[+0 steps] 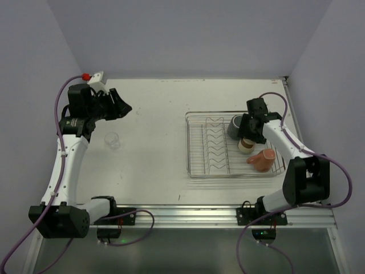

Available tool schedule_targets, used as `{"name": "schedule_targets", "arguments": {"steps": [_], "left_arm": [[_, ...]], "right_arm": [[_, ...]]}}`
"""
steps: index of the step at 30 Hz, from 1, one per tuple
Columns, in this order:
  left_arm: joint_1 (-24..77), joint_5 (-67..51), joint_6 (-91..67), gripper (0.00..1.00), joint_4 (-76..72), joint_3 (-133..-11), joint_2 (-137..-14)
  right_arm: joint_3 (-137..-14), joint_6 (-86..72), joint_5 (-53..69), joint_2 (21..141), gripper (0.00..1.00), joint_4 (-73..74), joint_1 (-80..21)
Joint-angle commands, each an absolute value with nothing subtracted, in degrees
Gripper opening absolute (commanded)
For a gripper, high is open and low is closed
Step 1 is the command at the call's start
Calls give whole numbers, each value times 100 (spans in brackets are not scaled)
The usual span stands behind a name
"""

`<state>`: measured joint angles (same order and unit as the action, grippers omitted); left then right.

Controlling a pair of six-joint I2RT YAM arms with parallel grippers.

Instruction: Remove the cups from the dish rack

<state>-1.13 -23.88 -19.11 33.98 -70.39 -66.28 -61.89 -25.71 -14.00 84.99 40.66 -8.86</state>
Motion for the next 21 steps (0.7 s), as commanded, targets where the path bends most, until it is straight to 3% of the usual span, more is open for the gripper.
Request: {"name": "schedule_targets", "arguments": {"steps": [1, 2, 9, 15, 18, 21], "left_arm": [[-158, -2768, -1995, 50, 3296, -6996, -6557], [-158, -2838, -2013, 50, 3278, -6987, -6557], [-149, -4216, -2573, 52, 2410, -6558, -6407], [209, -5905, -4477, 51, -743, -5249, -6004], [595, -5889, -5331, 54, -2526, -4651, -5827], [1018, -5705, -5738, 54, -3040, -4334, -5836]], "right_arm": [[-6442, -2628, -1564, 8087, 4, 4262, -853], [-6486, -2637, -1582, 7982, 0, 4402, -853], [-6961, -2637, -970, 6795, 0, 4939, -861], [-7032, -2794, 806, 6109, 0, 4607, -853], [-6812, -3145, 1913, 5994, 0, 4097, -853], [-6478, -3453, 2977, 5924, 0, 3360, -853]]}}
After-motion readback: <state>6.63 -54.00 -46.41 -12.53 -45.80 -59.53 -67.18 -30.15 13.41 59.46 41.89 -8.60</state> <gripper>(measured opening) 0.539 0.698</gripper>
